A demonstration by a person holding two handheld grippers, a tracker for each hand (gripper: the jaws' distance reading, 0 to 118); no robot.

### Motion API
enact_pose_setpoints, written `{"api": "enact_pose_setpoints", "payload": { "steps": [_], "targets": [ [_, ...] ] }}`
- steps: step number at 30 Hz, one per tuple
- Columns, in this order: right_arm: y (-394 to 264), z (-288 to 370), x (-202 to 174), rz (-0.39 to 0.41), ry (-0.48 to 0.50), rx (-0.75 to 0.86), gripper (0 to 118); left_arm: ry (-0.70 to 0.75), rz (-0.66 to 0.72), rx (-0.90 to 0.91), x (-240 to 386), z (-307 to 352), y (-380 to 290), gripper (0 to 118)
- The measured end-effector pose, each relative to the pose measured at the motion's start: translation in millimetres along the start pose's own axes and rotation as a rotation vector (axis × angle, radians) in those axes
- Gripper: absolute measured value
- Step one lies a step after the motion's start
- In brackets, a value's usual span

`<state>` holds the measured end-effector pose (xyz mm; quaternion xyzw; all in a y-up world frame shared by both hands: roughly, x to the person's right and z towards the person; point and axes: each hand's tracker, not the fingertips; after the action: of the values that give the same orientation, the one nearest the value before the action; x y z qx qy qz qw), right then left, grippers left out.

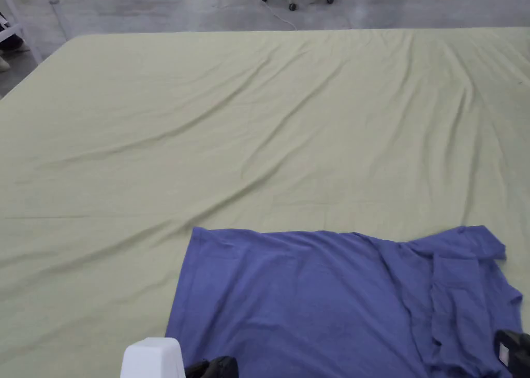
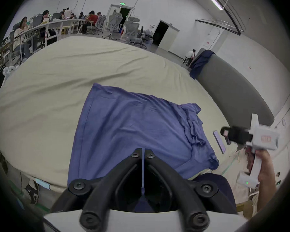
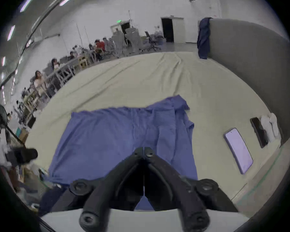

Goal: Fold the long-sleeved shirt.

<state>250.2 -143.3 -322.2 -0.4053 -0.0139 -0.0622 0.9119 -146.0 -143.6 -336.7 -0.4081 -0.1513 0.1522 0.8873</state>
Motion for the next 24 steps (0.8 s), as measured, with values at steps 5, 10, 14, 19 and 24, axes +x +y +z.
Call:
{"api": "enact_pose_setpoints", "payload": {
  "steps": [5,10,14,19,24],
  "targets": [
    [-0.3,-15.0,6.8,-0.006,0.057,-0.007,2,0.003,0.115,0.016,-38.9,-59.7,65.3,41],
    [14.3,-40.1,14.1,-0.108,0.065,-0.053,2,0.299,0.005,0.024,-88.8,-187.4,145.6,114],
    [23.6,-61.1,24.3,-0.125,0.042,-0.076,2,0.429,-0.138,-0.100,-113.9,-265.8,161.3,96],
    [63.2,-90.4,48.5,-0.133,-0.020,-0.089,6,0.404,-0.285,-0.068,-84.4,-255.1,143.5,3],
    [130.7,-160.0,82.5,-0.190,-0.051,-0.077,115,0.299,-0.250,-0.056,-65.0,-233.7,144.3,3]
  ]
}}
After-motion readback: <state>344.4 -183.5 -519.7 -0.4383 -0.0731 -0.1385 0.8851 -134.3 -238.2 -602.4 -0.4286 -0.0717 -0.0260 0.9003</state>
